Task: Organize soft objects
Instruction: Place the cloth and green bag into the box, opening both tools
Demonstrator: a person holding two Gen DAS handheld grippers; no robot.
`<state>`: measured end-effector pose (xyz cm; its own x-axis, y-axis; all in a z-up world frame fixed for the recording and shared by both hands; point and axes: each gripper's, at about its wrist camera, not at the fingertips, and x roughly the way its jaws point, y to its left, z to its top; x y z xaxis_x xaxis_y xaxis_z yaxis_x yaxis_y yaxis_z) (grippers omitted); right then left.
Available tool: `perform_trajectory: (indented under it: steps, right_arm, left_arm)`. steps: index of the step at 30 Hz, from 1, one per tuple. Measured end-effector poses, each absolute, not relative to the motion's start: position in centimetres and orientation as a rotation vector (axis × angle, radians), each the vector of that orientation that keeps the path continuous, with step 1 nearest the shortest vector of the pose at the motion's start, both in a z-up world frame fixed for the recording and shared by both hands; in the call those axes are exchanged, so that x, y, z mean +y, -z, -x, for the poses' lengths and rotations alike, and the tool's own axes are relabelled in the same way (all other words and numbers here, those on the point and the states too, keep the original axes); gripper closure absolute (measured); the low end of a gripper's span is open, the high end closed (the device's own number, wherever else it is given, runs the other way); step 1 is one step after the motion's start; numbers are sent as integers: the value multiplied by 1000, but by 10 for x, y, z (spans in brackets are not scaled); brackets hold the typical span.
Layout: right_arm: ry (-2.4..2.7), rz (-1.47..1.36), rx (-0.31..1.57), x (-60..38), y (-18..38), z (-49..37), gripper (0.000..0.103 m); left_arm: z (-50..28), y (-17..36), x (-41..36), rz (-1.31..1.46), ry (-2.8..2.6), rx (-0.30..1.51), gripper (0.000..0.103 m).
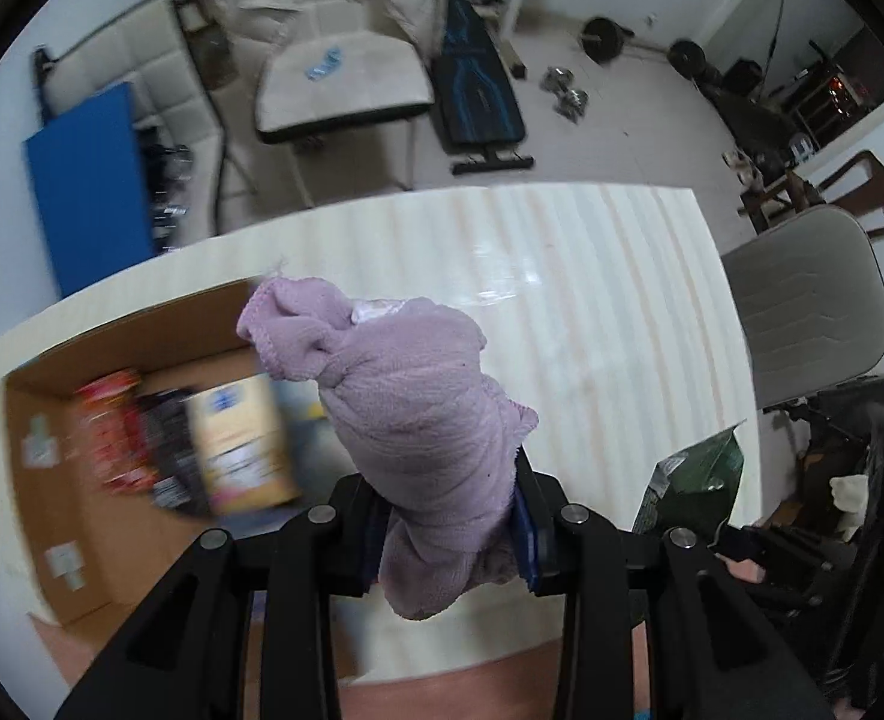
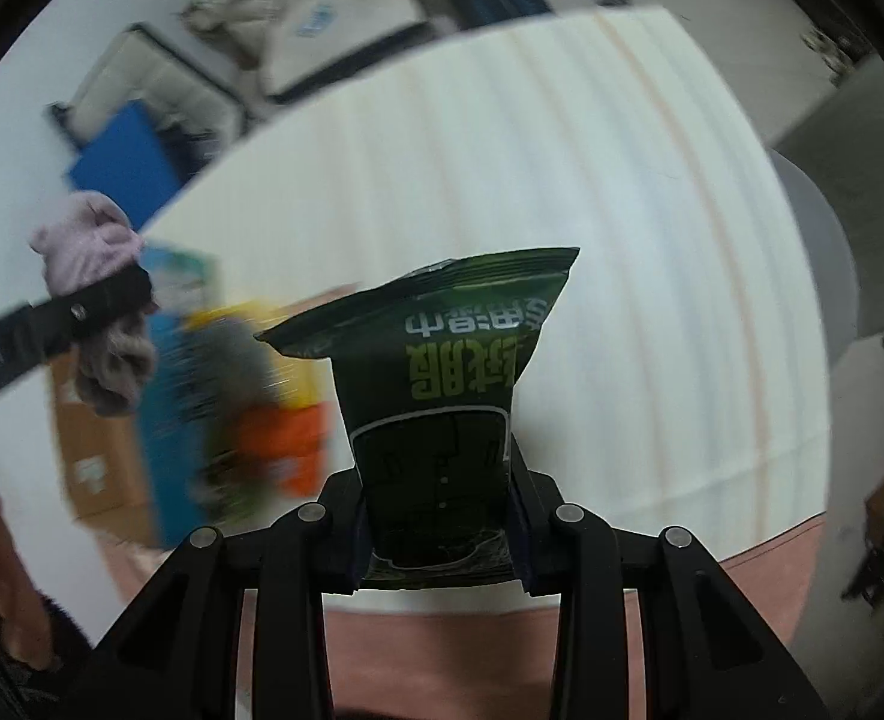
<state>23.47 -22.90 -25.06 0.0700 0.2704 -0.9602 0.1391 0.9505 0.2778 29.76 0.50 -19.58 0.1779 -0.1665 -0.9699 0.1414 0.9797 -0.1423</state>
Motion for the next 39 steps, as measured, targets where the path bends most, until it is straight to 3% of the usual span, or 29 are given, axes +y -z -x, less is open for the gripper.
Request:
perform_trajectory:
  steps: [7,15,25,32,33,34,36,39]
  right_arm:
    - [-312,-311,1495,-97,215,-225,65]
    - [-353,-297,1600,40,254,-247,65]
    - [-267,-256,1692,100,324,-271,65]
    - [-207,-138,1832,117,374,-278,62]
    - [-205,-128,1833,118,375,-278,55]
    - [-197,-115,1827,119,376,-279,40]
    - [-191,-94,1806,119,375,-280,26]
    - [-186,-82,1801,119,374,-280,22]
  left_arm:
    - [-275,177,143,-17,45,1378,72]
    - [-310,235,269,46,-80,1542,72]
    - [-355,318,303,29,-113,1699,71]
    - [-364,359,310,-10,-180,1809,61]
    - [-364,360,310,-16,-179,1807,57]
    - [-364,360,310,-20,-178,1803,56]
    - [-362,359,311,-18,-178,1794,49]
    - [-360,351,313,3,-188,1763,40]
